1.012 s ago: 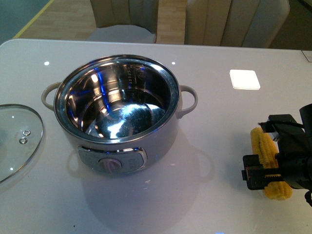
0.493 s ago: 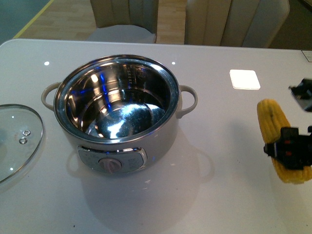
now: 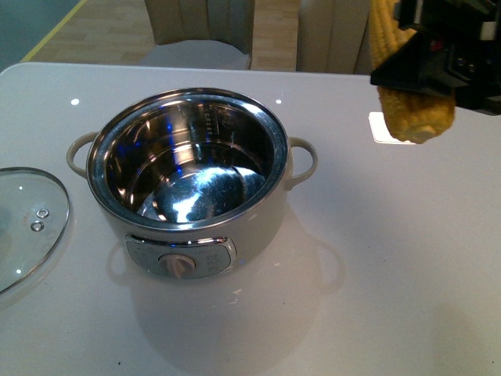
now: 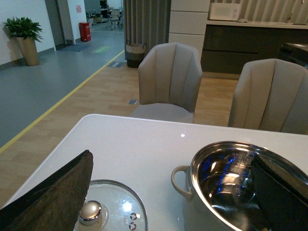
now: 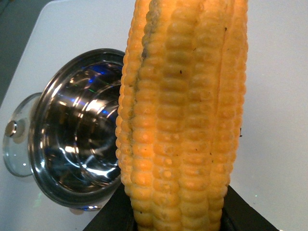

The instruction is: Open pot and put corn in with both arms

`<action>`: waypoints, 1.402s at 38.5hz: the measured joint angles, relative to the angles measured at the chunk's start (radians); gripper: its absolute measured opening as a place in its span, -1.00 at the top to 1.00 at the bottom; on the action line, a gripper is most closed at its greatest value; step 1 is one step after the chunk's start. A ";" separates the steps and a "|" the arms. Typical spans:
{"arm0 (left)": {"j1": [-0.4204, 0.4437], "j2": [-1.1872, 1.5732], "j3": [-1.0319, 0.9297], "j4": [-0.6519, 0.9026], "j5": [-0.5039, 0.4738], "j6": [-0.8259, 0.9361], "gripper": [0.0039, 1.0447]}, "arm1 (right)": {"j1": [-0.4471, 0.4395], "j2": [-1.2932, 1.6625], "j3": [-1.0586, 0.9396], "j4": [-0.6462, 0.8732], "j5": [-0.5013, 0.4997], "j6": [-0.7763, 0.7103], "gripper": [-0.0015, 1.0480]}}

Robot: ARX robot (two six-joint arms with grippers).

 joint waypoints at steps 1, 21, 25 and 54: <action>0.000 0.000 0.000 0.000 0.000 0.000 -0.87 | 0.015 0.014 0.014 0.000 0.003 0.012 0.56; 0.000 0.000 0.000 0.000 0.000 0.000 -0.87 | 0.157 0.217 0.269 -0.087 0.067 0.076 0.56; 0.000 0.000 0.000 0.000 0.000 0.000 -0.87 | 0.171 0.251 0.319 -0.105 0.075 0.087 0.56; 0.000 0.000 0.000 0.000 0.000 0.000 -0.87 | 0.298 0.492 0.579 -0.260 0.081 0.198 0.56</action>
